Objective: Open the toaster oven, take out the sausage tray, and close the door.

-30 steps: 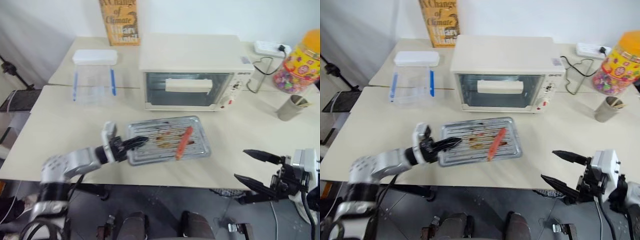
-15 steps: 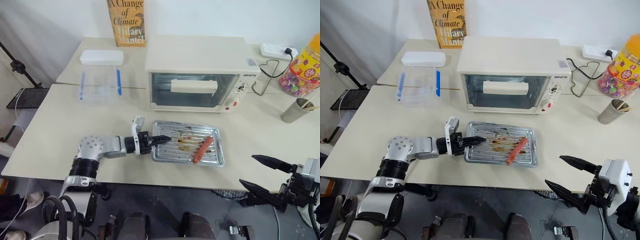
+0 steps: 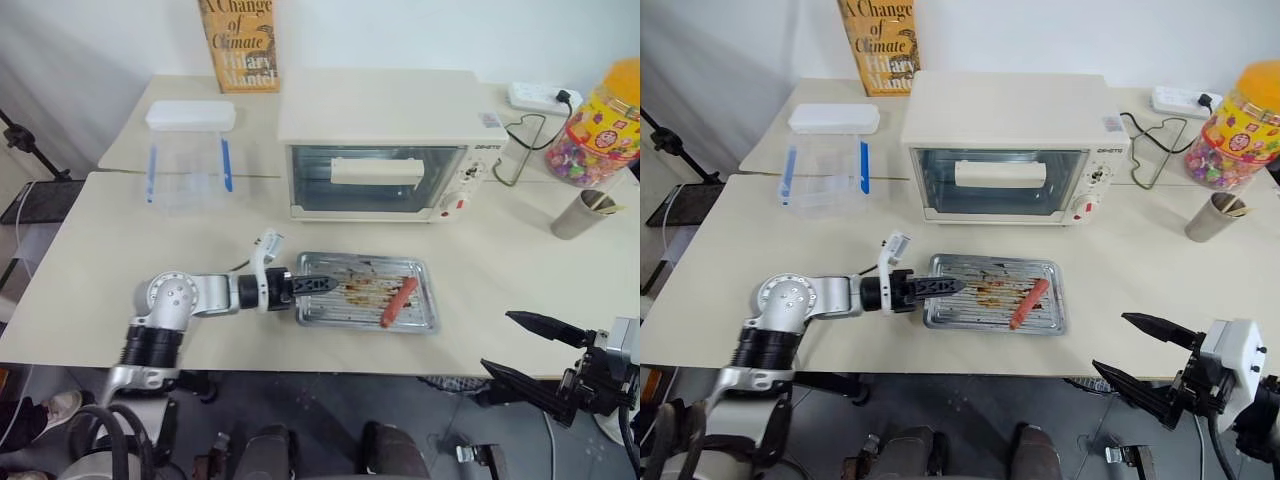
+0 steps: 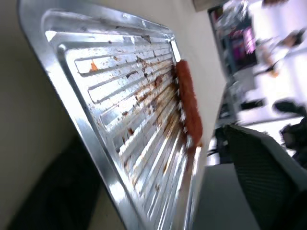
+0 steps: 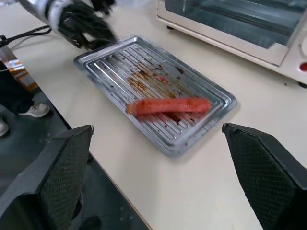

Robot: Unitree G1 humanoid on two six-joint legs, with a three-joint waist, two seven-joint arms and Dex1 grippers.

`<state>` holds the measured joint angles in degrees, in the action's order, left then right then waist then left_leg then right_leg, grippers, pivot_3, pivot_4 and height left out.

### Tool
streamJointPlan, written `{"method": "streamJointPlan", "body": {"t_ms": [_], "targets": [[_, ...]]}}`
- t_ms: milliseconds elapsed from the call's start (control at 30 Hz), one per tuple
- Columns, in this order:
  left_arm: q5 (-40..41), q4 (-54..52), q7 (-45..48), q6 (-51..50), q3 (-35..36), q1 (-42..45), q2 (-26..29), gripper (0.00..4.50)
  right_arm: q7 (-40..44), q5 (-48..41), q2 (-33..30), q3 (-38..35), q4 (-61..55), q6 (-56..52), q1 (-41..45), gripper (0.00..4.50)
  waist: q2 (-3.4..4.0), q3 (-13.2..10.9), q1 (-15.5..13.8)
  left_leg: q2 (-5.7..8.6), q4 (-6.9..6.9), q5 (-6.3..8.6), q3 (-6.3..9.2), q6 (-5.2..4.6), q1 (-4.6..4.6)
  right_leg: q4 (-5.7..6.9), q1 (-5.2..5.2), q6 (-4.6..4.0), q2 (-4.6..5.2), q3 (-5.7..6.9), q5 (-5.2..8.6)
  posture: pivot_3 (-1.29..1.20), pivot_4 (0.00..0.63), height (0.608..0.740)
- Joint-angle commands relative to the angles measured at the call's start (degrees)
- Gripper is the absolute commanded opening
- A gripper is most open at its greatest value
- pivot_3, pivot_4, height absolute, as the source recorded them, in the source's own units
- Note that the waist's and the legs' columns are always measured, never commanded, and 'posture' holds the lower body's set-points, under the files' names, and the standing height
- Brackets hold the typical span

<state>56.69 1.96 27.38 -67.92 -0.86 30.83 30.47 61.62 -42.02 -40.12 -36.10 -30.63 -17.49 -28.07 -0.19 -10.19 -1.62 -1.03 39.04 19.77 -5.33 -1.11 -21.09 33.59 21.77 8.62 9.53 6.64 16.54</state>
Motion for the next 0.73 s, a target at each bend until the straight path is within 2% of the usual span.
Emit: {"method": "streamJointPlan", "body": {"t_ms": [33, 133, 267, 433, 467, 533, 733], "targets": [[-4.4, -5.2, 8.9, 9.2, 3.1, -5.0, 4.9, 4.46, 0.9, -1.2, -0.7, 0.4, 1.8, 0.2, 1.7, 4.5, 0.03, 0.0, 0.2, -0.01, -0.04, 0.0, -0.03, 0.01, -0.01, 0.0, 0.05, -0.01, 0.0, -0.04, 0.01, 0.0, 0.15, 0.74], [-11.0, -7.6, 21.0, 22.9, 4.4, -11.9, 11.2, 4.46, 1.6, -1.3, -0.9, 1.9, 3.5, 0.3, 4.2, 4.5, 0.0, 0.0, 0.3, -0.06, -0.05, 0.02, -0.13, 0.02, -0.13, 0.05, 0.25, -0.04, -0.03, -0.11, 0.02, 0.0, 0.15, 0.74], [-19.7, -7.0, 33.0, 45.6, 8.5, -20.1, 14.3, 4.46, 1.2, 0.2, -0.6, 4.5, 6.0, 1.8, 9.3, 4.5, 0.01, 0.0, 0.1, -0.08, -0.05, 0.07, -0.27, 0.02, -0.22, 0.06, 0.46, -0.06, -0.02, -0.22, 0.03, 0.0, 0.15, 0.74], [-26.5, -3.0, 36.9, 64.3, 15.1, -24.5, 14.4, 4.46, 3.6, 1.1, -0.5, 6.9, 8.5, 4.8, 13.8, 4.5, 0.01, 0.0, -0.1, -0.26, -0.02, 0.09, -0.29, 0.0, -0.37, 0.15, 0.63, -0.06, 0.08, -0.24, 0.03, 0.0, 0.15, 0.74], [-26.4, -2.1, 38.1, 65.9, 16.7, -25.5, 15.0, 4.46, 5.8, -2.5, -1.7, 7.2, 8.3, 1.6, 13.6, 4.5, 0.01, 0.0, 0.1, -0.31, -0.02, 0.09, -0.33, -0.01, -0.37, 0.15, 0.63, -0.06, 0.07, -0.23, 0.03, 0.0, 0.15, 0.74], [-24.5, -1.0, 40.7, 67.5, 19.3, -26.5, 15.1, 4.46, 9.1, -3.0, -2.4, 8.5, 8.5, 2.2, 14.3, 4.5, 0.02, 0.0, 0.2, -0.4, -0.04, 0.13, -0.47, -0.07, -0.35, 0.17, 0.69, -0.06, 0.05, -0.23, 0.03, 0.0, 0.15, 0.74], [-23.1, -1.0, 42.7, 66.7, 19.7, -26.4, 14.2, 4.46, 13.3, 1.1, -1.9, 11.7, 10.8, 8.6, 16.6, 4.5, 0.02, 0.0, 0.2, -0.51, 0.06, 0.17, -0.61, -0.14, -0.32, 0.23, 0.69, -0.05, -0.04, -0.2, 0.03, 0.0, 0.15, 0.74]]}}
